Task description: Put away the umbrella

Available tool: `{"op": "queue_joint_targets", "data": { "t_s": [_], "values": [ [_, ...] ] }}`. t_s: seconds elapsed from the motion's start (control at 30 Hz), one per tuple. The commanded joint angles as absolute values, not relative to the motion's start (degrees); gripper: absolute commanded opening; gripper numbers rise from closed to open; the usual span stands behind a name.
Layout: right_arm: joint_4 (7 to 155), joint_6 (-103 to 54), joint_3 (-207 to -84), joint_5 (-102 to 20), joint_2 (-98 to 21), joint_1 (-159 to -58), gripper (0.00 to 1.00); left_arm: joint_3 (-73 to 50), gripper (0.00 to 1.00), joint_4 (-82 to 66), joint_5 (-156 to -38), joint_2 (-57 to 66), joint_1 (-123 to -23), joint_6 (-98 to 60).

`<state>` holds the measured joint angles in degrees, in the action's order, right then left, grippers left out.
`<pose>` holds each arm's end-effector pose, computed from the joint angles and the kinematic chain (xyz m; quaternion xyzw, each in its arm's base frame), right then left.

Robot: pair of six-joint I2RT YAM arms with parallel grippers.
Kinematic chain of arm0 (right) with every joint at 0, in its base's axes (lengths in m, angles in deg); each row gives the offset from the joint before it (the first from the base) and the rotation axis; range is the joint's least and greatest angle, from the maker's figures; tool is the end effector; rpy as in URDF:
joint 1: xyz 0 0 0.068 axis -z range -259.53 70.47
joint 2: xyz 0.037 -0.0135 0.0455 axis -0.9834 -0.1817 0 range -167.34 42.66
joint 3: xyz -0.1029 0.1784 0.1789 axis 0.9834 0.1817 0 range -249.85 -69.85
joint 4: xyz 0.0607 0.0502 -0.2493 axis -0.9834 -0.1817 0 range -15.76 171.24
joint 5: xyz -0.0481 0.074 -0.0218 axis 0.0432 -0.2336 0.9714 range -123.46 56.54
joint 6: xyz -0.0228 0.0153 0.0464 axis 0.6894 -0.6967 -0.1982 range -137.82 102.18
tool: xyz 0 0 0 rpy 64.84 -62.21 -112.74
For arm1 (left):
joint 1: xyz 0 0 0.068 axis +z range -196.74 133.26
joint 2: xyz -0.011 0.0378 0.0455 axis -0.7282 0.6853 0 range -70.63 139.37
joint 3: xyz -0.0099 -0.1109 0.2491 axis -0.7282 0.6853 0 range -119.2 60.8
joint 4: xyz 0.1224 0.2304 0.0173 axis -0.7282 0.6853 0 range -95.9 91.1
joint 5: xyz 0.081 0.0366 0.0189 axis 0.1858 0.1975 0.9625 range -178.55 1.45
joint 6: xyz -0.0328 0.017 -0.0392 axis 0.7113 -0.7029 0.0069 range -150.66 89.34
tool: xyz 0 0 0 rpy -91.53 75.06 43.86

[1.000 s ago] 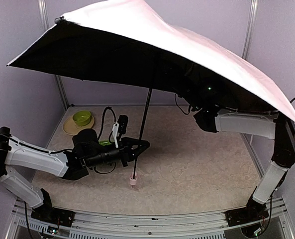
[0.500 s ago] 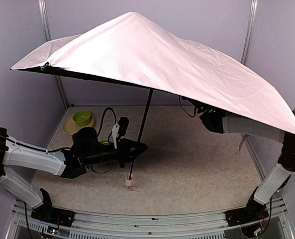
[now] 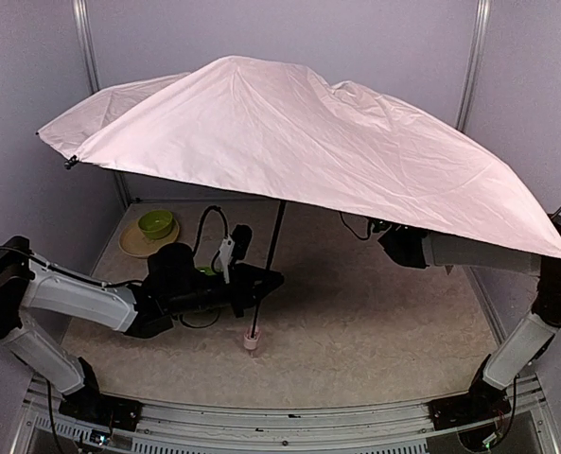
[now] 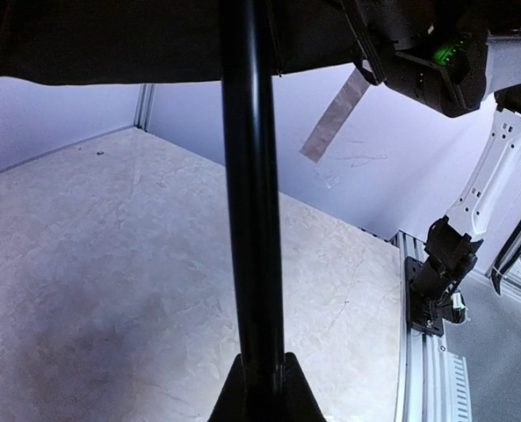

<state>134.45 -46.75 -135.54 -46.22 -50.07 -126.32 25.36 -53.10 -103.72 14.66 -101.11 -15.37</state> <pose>0.2514 0.2792 0.3673 -0.1747 0.5043 0.5641 0.6300 0.1732 -0.2577 0.2231 0.3257 0.6452 -0.4694 0.5073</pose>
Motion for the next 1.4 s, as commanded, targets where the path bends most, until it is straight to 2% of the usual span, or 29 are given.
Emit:
{"op": "queue_joint_targets", "data": {
  "t_s": [0.0, 0.27, 0.6, 0.73, 0.93, 1.17, 1.27, 1.33, 1.37],
  "values": [
    [115.28, -41.12, -130.99, -53.77, -53.33, -129.06, 0.00, 15.90, 0.00, -78.88, -102.46, 13.17, -101.43, -24.63],
    [115.05, -42.43, -127.50, -51.63, -54.17, -129.59, 0.00, 12.17, 0.00, -78.49, -102.19, 14.77, -100.81, -27.28],
    [115.70, -41.42, -125.16, -49.59, -54.18, -129.58, 0.00, 8.86, 0.00, -87.56, -106.42, 21.77, -100.26, -25.94],
    [117.15, -41.25, -122.96, -47.79, -54.73, -129.42, 0.00, 9.73, 0.00, -91.83, -107.76, 23.81, -99.62, -24.21],
    [119.45, -43.72, -120.94, -47.79, -52.70, -126.67, 0.00, 11.40, 0.00, -89.59, -107.59, 24.85, -98.86, -23.29],
    [116.00, -43.32, -126.95, -41.62, -47.73, -124.78, 0.00, 19.00, 0.01, -84.32, -105.21, 23.63, -101.11, -21.63],
    [117.30, -43.72, -128.70, -39.85, -46.33, -123.15, 0.00, 19.80, 0.47, -75.20, -103.65, 23.31, -102.99, -25.54],
    [118.25, -43.67, -129.32, -39.03, -45.04, -121.03, 0.00, 19.54, 0.63, -64.89, -103.66, 23.03, -104.90, -31.37],
    [118.08, -43.74, -129.94, -38.95, -44.41, -119.73, 0.00, 19.45, 0.66, -59.70, -104.93, 22.93, -105.86, -34.57]
  ]
}}
